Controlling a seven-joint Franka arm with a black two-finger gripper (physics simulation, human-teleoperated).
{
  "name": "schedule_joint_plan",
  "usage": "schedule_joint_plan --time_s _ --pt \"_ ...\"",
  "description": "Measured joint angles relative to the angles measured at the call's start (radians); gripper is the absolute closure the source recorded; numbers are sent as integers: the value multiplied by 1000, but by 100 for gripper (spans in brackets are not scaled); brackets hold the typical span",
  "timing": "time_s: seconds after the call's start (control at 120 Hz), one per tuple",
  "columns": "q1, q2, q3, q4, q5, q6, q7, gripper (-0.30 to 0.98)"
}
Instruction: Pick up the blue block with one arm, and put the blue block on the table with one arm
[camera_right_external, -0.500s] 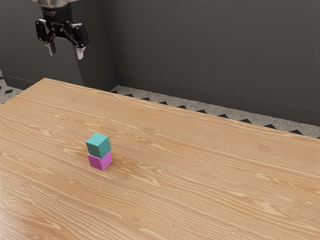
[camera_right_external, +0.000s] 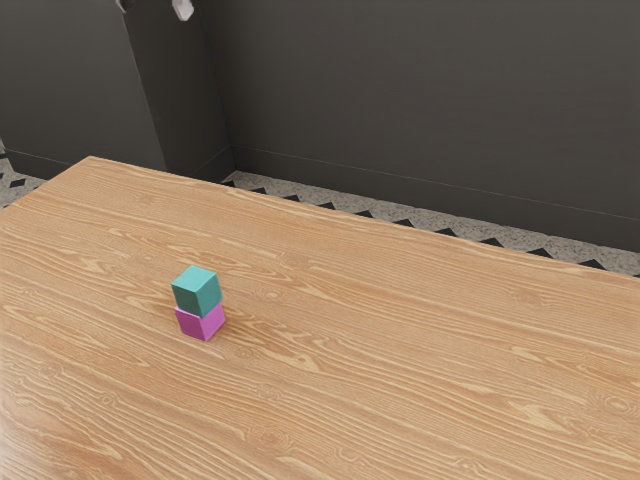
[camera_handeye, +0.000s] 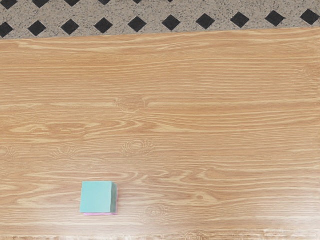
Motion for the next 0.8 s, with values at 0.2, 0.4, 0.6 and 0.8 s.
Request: schedule_joint_plan --time_s 0.2,0.4,0.6,0.8 --pt "-145 -82 102 -489 8 99 -14 0" --pt "209 -15 271 -933 4 375 -30 0" --pt "129 117 339 -990 -100 673 104 0" --pt "114 112 366 -981 -181 793 275 0"
